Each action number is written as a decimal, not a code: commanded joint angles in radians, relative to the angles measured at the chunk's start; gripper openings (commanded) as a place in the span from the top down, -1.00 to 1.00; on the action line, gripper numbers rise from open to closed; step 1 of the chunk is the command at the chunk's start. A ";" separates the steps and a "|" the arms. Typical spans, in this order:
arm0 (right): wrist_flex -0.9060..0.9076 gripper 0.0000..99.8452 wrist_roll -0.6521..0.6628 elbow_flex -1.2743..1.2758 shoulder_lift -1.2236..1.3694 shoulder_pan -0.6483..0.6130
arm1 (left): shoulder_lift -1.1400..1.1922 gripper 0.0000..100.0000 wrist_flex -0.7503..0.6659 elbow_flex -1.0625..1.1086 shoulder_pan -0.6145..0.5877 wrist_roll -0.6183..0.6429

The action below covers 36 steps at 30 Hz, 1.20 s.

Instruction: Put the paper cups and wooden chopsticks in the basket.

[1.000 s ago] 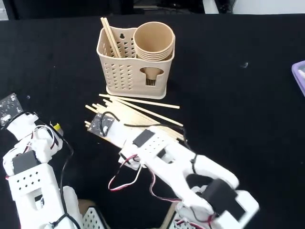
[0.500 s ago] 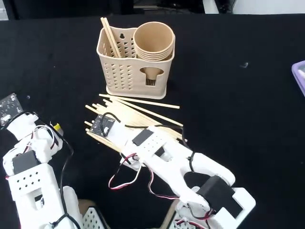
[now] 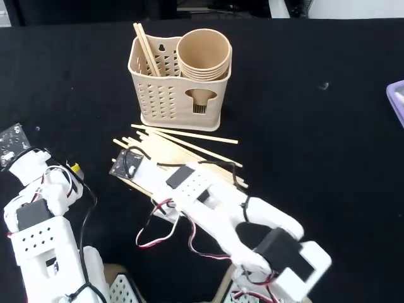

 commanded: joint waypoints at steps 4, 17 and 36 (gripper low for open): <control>0.015 0.68 0.002 -0.111 0.117 -0.009 | 0.003 0.55 -0.015 -0.007 -0.008 0.005; 0.114 0.98 0.051 -0.162 0.156 -0.143 | 0.003 0.55 -0.012 -0.008 -0.010 0.003; 0.264 0.98 0.037 -0.196 -0.680 0.204 | 0.003 0.55 -0.014 -0.004 -0.010 0.005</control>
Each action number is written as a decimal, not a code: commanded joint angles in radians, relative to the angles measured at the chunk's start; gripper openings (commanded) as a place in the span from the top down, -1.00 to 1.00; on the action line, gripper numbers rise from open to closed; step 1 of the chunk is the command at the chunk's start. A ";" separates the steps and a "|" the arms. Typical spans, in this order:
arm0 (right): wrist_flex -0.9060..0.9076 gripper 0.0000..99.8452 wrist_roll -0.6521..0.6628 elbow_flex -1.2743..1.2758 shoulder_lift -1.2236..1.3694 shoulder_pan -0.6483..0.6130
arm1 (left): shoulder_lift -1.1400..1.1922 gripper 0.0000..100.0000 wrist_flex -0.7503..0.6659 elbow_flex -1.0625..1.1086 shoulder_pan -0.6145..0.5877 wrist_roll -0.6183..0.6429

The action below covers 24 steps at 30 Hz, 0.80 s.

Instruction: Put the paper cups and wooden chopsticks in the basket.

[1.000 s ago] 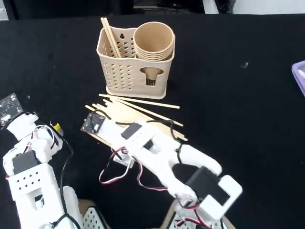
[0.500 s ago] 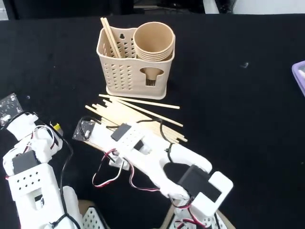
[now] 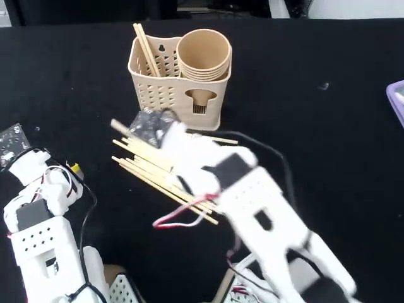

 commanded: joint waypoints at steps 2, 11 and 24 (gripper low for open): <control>-0.005 0.98 -0.015 -0.074 -0.140 0.029 | 0.003 0.55 -0.015 -0.004 -0.010 0.005; -0.169 0.98 -0.017 0.170 0.056 -0.018 | 0.003 0.55 -0.017 -0.005 -0.010 0.008; -0.365 0.97 -0.095 0.070 0.573 -0.157 | 0.003 0.55 -0.012 -0.005 -0.010 0.005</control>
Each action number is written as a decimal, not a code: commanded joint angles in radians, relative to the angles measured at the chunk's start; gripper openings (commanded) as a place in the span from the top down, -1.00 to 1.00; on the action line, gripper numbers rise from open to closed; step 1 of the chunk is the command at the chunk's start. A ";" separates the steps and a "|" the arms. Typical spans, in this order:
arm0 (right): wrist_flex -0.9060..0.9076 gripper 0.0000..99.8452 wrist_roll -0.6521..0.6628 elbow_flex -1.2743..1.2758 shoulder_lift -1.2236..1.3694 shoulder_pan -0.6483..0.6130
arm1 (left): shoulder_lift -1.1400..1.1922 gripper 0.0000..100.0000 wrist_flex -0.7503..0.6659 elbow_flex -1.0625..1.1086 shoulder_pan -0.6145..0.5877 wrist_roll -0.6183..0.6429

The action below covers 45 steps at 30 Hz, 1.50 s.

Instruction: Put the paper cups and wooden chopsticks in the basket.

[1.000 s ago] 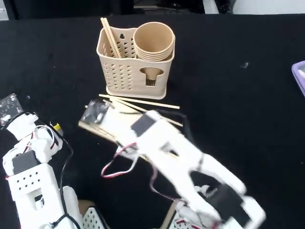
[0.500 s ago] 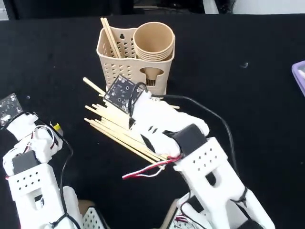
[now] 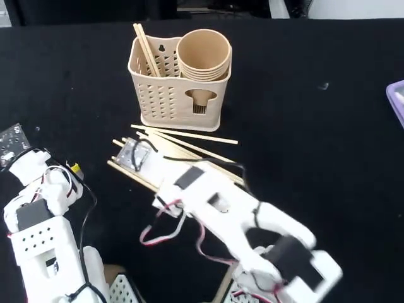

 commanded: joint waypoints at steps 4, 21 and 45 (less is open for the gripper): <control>0.066 0.90 -0.005 -0.171 0.127 -0.011 | 0.003 0.55 -0.012 -0.005 -0.010 0.003; 0.091 0.81 0.003 -0.125 0.127 -0.040 | 0.003 0.55 -0.011 -0.007 -0.010 0.002; -0.002 0.81 0.086 -0.114 0.131 0.028 | 0.003 0.55 -0.012 -0.005 -0.010 0.002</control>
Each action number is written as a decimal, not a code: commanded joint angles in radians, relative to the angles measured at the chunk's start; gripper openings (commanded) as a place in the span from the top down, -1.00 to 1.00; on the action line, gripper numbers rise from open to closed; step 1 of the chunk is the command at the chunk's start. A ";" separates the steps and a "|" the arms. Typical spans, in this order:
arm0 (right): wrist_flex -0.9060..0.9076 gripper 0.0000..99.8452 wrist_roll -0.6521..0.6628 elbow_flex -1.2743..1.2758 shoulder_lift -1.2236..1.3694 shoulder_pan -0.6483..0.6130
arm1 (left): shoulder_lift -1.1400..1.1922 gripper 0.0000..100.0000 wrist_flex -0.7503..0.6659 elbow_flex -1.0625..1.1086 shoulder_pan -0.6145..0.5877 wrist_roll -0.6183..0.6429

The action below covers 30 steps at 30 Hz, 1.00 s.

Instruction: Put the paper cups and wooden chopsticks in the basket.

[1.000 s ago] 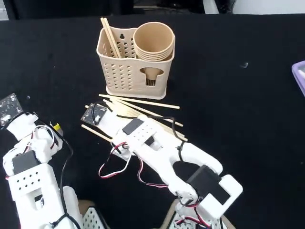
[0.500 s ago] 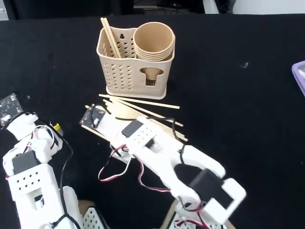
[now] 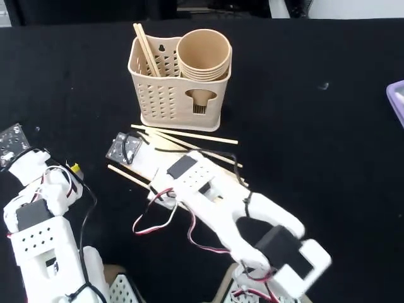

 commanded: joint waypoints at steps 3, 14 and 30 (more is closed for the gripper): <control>-0.029 0.81 0.012 -0.022 0.071 0.018 | 0.003 0.55 -0.012 -0.004 -0.008 0.002; 0.083 0.94 0.006 -0.019 -0.031 -0.091 | 0.003 0.55 -0.012 -0.004 -0.008 0.002; 0.060 0.65 0.005 -0.018 -0.028 -0.095 | 0.003 0.55 -0.015 -0.004 -0.008 0.002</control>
